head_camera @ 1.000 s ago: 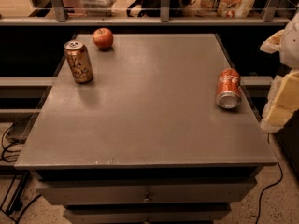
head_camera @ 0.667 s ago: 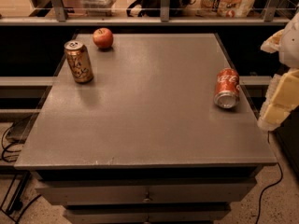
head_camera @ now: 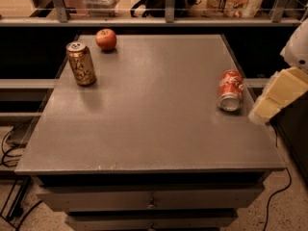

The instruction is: Place coke can upright

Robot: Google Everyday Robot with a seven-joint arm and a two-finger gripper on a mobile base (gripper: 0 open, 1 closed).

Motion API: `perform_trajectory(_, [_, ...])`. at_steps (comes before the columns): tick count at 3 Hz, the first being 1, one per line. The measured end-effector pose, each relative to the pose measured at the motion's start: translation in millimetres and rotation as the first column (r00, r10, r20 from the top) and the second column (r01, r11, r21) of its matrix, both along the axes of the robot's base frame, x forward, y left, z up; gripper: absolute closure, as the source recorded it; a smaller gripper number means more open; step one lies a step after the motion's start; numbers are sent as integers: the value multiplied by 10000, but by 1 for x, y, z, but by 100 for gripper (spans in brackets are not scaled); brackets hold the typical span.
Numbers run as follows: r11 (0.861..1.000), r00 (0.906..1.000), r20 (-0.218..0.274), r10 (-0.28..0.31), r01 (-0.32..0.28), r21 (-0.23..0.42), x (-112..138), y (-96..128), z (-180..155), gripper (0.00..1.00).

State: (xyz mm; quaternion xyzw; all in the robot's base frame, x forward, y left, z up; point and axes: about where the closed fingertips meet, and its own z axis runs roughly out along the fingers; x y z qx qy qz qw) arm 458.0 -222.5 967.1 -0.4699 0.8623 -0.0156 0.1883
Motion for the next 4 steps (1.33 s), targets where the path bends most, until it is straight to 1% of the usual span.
perform_trajectory(1, [9981, 9984, -35, -569, 569, 218, 0, 1, 2, 0])
perform_trajectory(2, [9981, 9984, -33, -570, 571, 219, 0, 1, 2, 0])
perform_trajectory(3, [9874, 9903, -159, -1382, 1390, 751, 7, -2, -3, 0])
perform_trajectory(4, [9333, 9518, -429, -3037, 3062, 1876, 22, -3, -13, 0])
